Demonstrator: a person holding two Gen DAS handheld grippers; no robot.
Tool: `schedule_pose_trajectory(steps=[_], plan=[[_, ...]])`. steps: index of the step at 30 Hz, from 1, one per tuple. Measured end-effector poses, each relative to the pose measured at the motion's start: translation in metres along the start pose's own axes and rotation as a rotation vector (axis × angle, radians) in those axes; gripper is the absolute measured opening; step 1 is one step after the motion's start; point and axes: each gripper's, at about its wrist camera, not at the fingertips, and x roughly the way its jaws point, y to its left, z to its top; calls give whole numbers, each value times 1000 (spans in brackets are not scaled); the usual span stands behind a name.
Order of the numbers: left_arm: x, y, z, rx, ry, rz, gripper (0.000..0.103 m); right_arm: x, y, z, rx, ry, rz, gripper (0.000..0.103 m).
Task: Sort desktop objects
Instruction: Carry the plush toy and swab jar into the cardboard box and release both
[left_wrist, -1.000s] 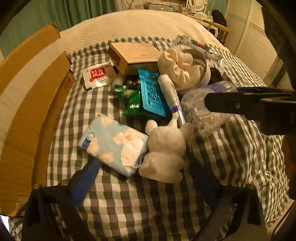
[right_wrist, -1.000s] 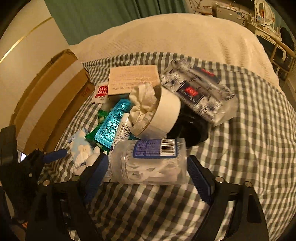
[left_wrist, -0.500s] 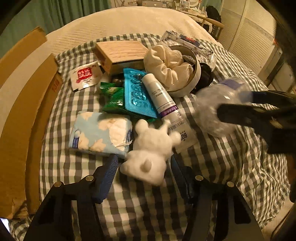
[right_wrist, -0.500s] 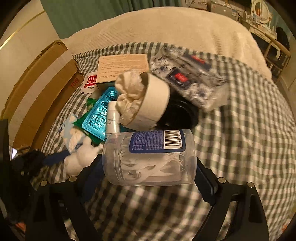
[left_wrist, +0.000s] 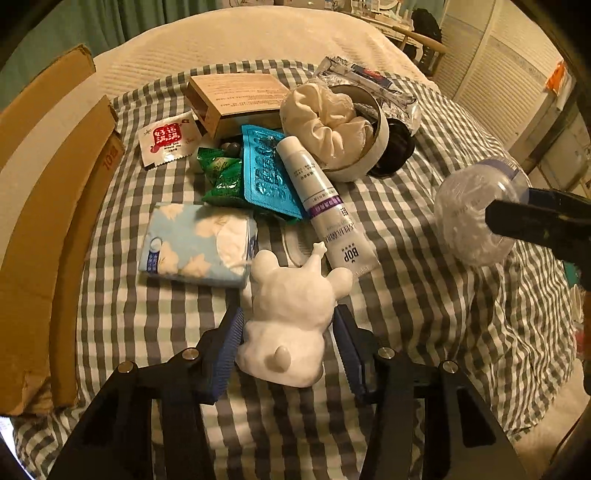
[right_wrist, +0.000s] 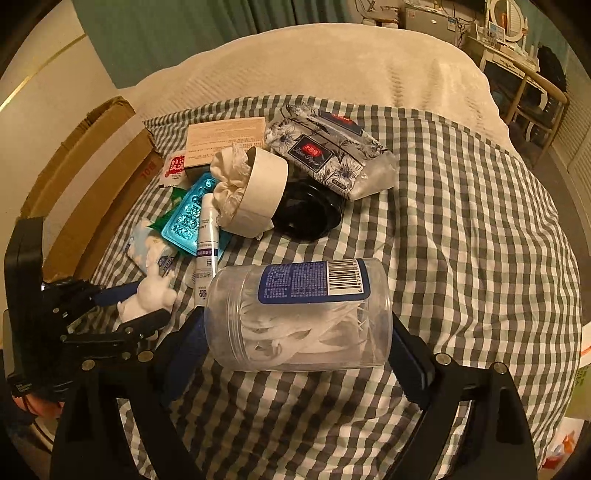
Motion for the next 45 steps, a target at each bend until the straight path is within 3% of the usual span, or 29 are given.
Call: schedule_pose_trajectory(steps=[4,14,23,27,32,36,41,45], plan=[[-17,2,0,-13,-27,4,51,-6,6,2,6,-12,10,90],[-99,12,25,-33,-221,25,51,-60,37,19,-2,-108,19,90],[-193,93,43,-218,-420,74,51,-123,106,60,-22,-268,68,90],[-219,144,43,-294,-454,121,51,-139,150,85,-45,-328,118,90],[-222,204,35,-366,-450,180,51,-134,213,114,-85,-366,191,90],[-205,234,27,-389,-422,207,51,-104,255,135,-97,-351,239,90],[-172,250,21,-393,-380,199,51,-55,284,157,-81,-312,279,90],[-155,252,20,-306,-346,180,54,-17,293,172,-56,-289,285,90]])
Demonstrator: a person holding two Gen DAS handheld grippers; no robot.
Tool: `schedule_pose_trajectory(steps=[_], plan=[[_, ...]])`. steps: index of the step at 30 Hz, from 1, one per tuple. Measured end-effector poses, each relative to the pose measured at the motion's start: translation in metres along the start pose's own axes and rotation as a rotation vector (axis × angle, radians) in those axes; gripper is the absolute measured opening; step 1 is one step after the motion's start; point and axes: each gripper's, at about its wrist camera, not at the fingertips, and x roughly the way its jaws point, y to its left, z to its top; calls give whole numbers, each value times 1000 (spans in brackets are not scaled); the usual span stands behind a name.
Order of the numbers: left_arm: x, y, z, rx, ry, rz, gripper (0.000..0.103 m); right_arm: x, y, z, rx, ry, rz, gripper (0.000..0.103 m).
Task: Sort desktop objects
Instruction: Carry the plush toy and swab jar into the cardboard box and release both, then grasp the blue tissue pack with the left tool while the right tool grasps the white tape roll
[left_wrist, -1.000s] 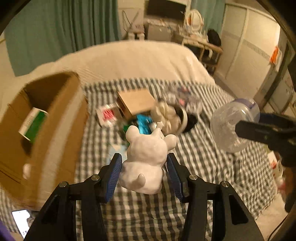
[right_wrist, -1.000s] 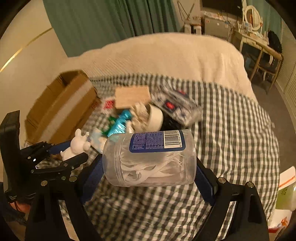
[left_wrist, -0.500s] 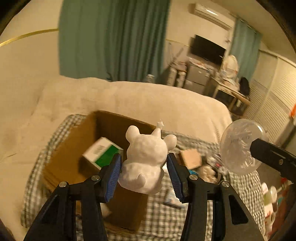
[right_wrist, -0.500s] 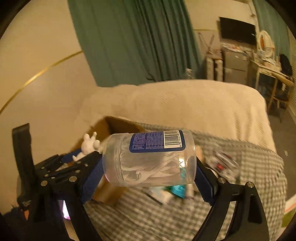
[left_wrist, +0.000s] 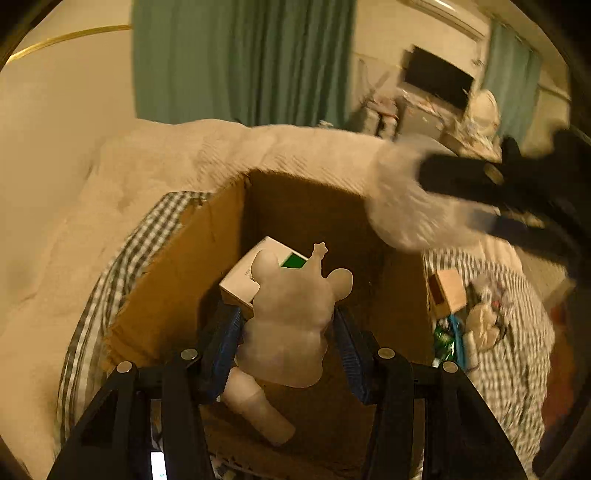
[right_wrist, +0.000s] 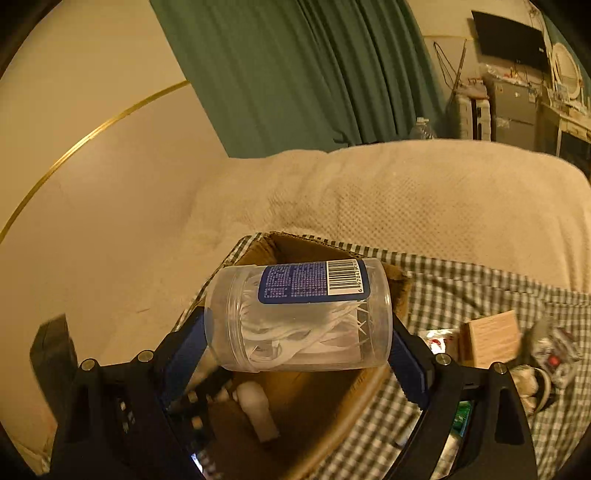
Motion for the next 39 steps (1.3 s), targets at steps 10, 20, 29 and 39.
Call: schedule_pose_trajectory(steps=[10,20,29,39], plan=[[-34,20,16,34,-71,8,94,6,-7,-2,6,-56,-37,95],[-128,-9,30,11,-182,39,97,-85,-13,1,-11,-134,-67,95],[-137,-122,-3,9,-151,-46,102,-186,-61,-23,3,-184,-166,95],[-47,-202,-51,105,7,-81,102,-201,-161,-84,78,-89,-277,95]])
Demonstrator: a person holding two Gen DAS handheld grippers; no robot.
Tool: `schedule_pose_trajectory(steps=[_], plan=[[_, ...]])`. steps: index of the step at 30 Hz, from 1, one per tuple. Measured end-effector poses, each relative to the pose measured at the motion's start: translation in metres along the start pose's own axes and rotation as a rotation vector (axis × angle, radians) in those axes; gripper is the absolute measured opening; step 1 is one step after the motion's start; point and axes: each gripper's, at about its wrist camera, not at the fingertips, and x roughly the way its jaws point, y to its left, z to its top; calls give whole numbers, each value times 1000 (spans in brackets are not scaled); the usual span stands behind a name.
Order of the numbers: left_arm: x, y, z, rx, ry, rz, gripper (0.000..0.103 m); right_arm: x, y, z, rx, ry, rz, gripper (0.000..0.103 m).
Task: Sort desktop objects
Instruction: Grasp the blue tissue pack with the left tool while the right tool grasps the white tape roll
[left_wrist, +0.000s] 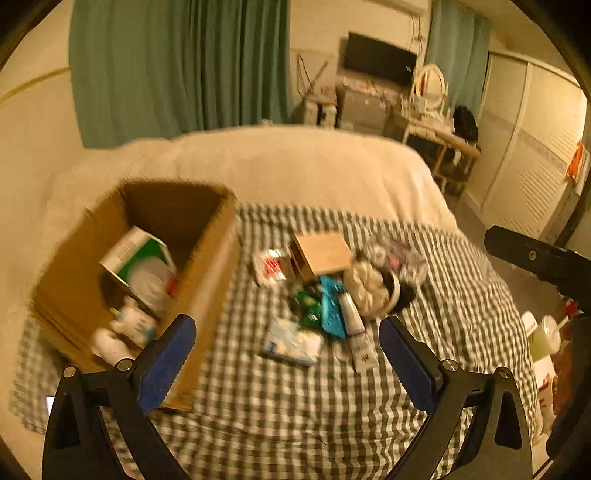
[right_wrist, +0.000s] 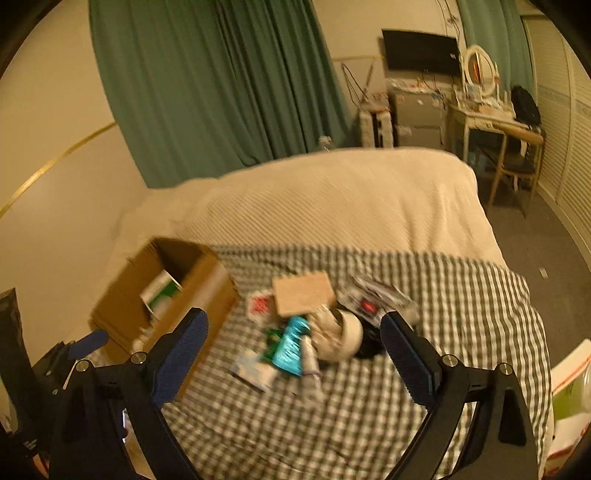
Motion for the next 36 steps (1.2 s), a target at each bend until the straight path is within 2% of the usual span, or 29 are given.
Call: schedule_pose_trajectory(steps=[5,11,13,22,27,29,30,31,33,36], plan=[[55,-9,-25,35,71,25,102,29,-32,-22,5,62,-2,95],[116,6,-50,-3,182,22,102,76,-46,-36,-16,124,5,94],[132,7,-54,-3,206,10,102,94,-50,-39,-14,150,12,89],[169,4,-57,68,229,-12,102,165,-76,-38,97,236,38,69],[187,6,-59,90,270,-32,102,190,-86,-38,155,274,39,66],[189,5,-61,115,264,-35,95,193,-86,-37,156,272,30,66],[189,4,-62,133,259,-33,90,193,-85,-36,154,272,34,61],[189,3,-62,150,255,-31,77,193,-83,-35,146,273,36,52],[187,1,-61,176,254,-24,75,194,-80,-34,140,289,48,39],[182,6,-62,153,259,-40,75,193,-71,-37,119,307,69,30]])
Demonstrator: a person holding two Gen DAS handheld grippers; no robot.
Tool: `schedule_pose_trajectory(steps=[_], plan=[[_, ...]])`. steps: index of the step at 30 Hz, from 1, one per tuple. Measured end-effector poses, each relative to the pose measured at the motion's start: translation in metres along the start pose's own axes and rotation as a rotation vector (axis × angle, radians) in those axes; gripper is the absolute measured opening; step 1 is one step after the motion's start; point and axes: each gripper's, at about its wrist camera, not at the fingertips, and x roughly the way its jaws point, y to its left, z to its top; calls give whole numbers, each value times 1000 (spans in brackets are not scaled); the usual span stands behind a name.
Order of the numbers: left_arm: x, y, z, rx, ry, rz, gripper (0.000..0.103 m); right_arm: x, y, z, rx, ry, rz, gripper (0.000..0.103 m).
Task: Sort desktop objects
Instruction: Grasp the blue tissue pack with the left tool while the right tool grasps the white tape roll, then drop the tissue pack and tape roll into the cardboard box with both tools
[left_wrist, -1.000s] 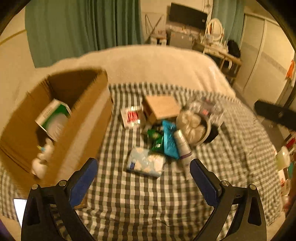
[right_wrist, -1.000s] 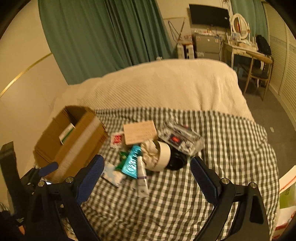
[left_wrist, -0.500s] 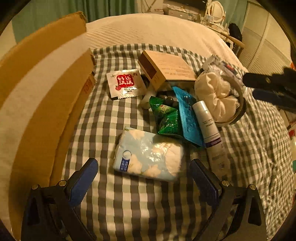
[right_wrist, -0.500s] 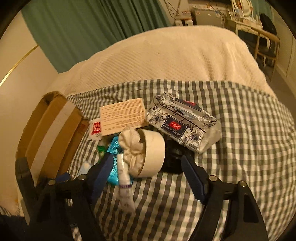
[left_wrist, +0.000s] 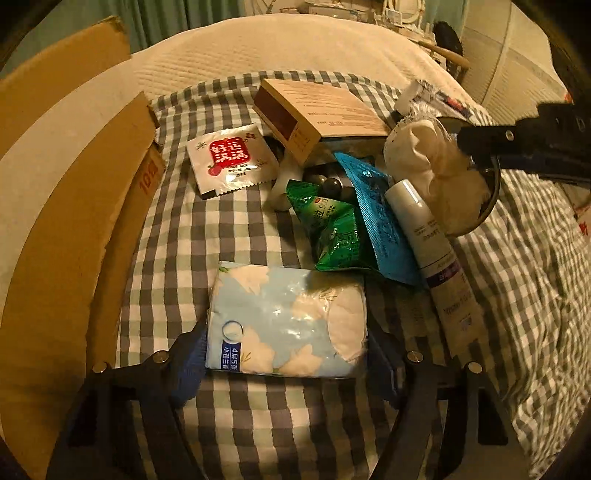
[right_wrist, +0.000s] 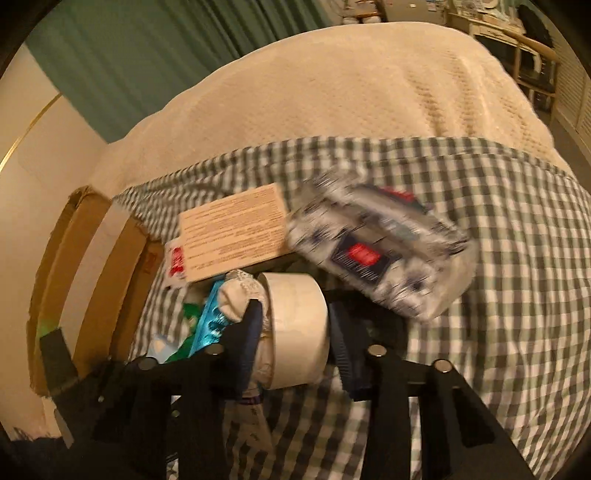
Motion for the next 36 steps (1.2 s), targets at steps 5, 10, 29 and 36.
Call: schedule_pose_trajectory(steps=[5,10,29,36], plan=[[-17,1,-3,-12,-6,-5,75,-12,14,-6,-38,4,16,30],[-43,-2,4,-17,-44,-10,75,-43,27,-5,-81,-37,8,29],[-145,-20,6,5,-174,10,75,-112,33,-79,-235,138,-243,29],[-171,-20,3,-20,-199,19,75,-138,43,-87,-135,164,-33,29]])
